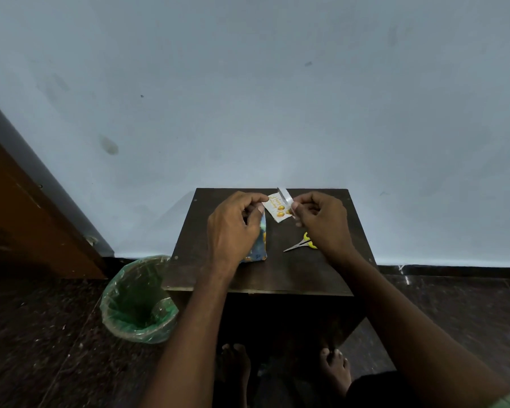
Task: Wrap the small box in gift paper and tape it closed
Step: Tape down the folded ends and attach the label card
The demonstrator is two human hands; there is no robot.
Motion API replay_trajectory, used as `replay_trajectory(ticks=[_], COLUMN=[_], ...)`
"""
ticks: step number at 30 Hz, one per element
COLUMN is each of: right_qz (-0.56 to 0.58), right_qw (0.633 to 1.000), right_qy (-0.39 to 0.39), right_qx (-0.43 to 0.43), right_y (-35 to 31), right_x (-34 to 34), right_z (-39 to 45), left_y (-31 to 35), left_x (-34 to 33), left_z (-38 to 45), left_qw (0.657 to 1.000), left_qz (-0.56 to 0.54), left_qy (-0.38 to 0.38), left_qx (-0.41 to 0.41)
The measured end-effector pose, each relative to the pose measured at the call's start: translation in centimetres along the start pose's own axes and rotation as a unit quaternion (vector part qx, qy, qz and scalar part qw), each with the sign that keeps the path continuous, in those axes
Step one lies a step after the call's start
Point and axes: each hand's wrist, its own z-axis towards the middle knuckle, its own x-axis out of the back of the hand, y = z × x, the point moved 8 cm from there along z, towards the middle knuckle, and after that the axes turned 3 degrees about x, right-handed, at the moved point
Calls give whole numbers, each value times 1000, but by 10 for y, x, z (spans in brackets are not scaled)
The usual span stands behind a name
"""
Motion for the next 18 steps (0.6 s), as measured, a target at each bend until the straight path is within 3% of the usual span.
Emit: replay_trajectory(ticks=[3,5,11,18], right_qz=[155,185,166,49], right_qw=[987,982,983,995], right_qy=[-29,-44,-72,-66], right_qx=[-12,-4,23,56], right_y=[-23,-34,-40,-40], right_x=[-5,-7,-11,-15], right_z=[-14,-20,-24,-25], left_y=[7,10,8,4], left_x=[0,1,4,7], left_z=[-3,-4,-2,-1], left_qw=[999,999,998,994], left_qz=[-20,-31,-60,-65], left_qy=[-13,-16,-11,25], left_qx=[-27,-33,-27,-81])
